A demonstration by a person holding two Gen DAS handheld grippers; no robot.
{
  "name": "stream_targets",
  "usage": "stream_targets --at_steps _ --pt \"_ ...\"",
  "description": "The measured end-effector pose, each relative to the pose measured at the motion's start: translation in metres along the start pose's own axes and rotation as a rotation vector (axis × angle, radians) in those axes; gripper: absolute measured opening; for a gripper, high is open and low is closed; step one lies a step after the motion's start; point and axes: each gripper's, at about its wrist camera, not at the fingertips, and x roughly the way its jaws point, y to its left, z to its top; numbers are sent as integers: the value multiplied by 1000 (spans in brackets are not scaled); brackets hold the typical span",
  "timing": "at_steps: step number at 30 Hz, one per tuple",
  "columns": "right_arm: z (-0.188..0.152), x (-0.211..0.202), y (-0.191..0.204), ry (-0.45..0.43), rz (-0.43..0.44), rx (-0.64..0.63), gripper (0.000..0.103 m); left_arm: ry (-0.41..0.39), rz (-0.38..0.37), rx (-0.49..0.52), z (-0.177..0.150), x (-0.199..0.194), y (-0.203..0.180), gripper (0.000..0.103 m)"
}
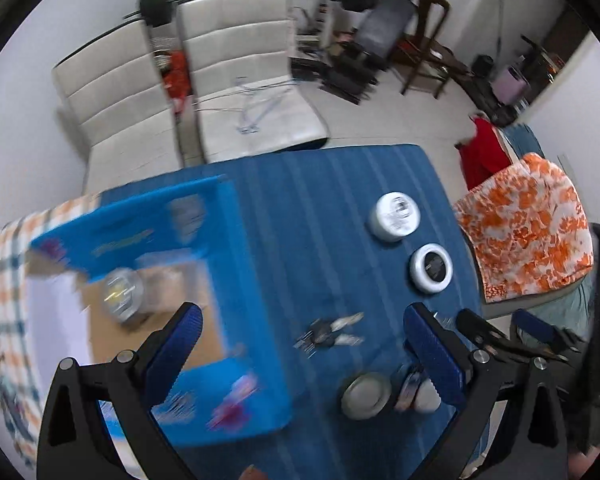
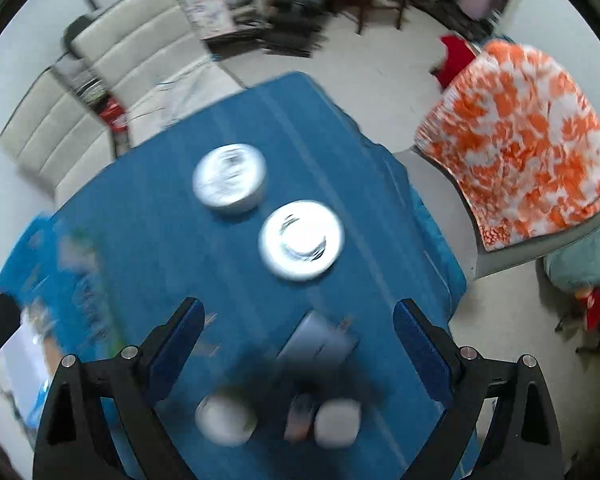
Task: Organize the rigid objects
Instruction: 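Grasp the white cream jar with the left tool while the right tool grasps the black-lidded jar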
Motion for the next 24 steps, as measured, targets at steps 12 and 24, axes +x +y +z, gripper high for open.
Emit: stream_targets --at_steps 12,24 --pt "35 116 4 128 43 -22 85 104 106 126 62 123 -66 102" --pt "35 105 -41 134 -11 -11 78 183 -47 144 78 165 -92 103"
